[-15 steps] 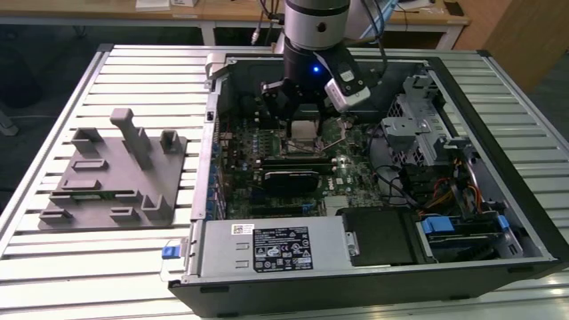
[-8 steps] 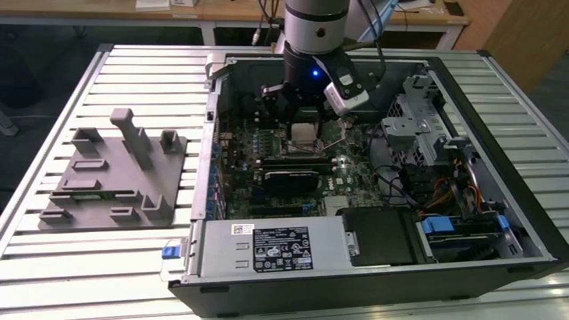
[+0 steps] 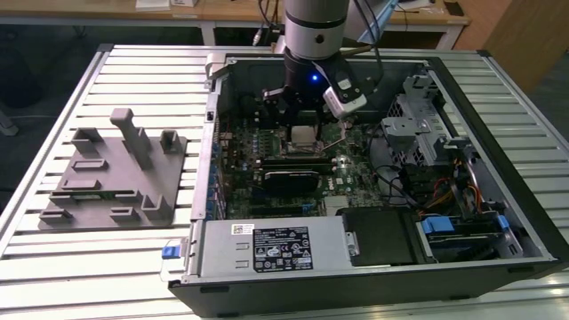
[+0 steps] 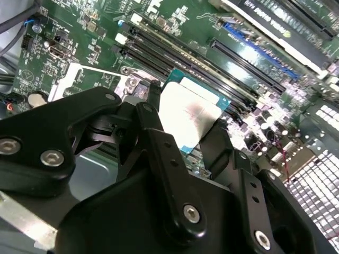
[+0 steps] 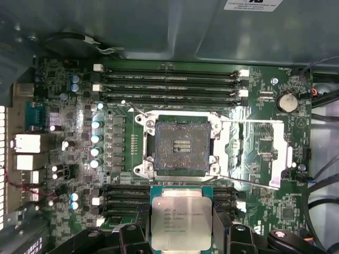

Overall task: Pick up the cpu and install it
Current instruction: 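Pick up the cpu and move it towards the insertion slot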

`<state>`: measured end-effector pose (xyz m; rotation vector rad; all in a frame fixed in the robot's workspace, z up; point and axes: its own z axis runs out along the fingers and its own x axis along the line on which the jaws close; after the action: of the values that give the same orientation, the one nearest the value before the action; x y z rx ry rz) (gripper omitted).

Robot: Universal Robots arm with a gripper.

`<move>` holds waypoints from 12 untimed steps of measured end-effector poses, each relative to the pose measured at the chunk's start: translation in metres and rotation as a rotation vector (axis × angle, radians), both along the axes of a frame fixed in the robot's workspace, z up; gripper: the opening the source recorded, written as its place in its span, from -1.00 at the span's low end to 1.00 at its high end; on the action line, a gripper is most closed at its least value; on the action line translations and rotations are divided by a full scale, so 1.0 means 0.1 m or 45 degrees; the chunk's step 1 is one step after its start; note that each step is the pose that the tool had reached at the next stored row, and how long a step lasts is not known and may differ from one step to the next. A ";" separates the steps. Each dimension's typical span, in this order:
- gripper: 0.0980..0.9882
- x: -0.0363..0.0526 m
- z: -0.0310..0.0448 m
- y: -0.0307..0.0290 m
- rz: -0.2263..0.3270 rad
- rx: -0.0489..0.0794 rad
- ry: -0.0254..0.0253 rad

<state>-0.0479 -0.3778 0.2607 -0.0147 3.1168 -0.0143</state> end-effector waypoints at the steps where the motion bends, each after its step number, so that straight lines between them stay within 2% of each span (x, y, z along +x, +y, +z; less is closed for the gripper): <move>1: 0.00 0.006 -0.010 0.008 0.000 0.000 0.0000; 7: 0.00 0.059 -0.060 0.072 0.000 -0.002 0.0000; 12: 0.00 0.092 -0.096 0.159 0.000 -0.005 0.0000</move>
<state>-0.0387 -0.3619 0.2511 -0.0145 3.1168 -0.0208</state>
